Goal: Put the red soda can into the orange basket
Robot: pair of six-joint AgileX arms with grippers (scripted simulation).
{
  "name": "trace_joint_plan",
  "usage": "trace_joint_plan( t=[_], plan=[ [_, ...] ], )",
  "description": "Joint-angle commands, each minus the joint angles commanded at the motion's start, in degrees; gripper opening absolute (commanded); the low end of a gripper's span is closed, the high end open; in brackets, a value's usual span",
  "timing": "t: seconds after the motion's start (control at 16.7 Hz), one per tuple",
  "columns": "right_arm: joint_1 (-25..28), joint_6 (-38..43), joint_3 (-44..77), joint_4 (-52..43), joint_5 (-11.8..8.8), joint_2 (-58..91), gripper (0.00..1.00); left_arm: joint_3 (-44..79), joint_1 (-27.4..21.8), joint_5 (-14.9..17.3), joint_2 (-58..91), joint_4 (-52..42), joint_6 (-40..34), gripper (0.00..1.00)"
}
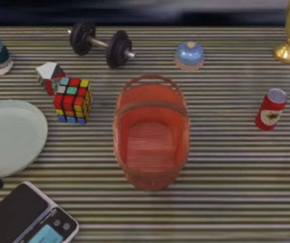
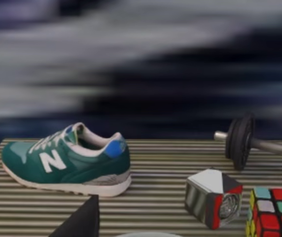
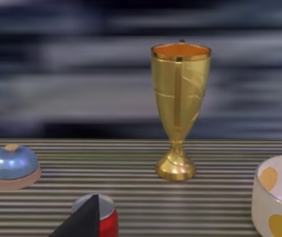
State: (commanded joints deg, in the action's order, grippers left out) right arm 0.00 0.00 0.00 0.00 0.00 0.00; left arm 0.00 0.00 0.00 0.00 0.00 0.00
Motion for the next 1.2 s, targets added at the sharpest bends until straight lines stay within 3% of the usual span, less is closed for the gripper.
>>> trace_joint_plan(
  t=[0.24, 0.48, 1.2],
  plan=[
    [0.24, -0.60, 1.72, -1.24, -0.06, 1.75, 1.00, 0.00, 0.00, 0.00, 0.00, 0.00, 0.00, 1.00],
    [1.33, -3.96, 11.92, -8.20, -0.18, 12.54, 1.00, 0.00, 0.00, 0.00, 0.00, 0.00, 0.00, 1.00],
    [6.41, -22.01, 71.08, -45.60, -0.01, 83.13, 1.00, 0.00, 0.00, 0.00, 0.00, 0.00, 0.00, 1.00]
  ],
)
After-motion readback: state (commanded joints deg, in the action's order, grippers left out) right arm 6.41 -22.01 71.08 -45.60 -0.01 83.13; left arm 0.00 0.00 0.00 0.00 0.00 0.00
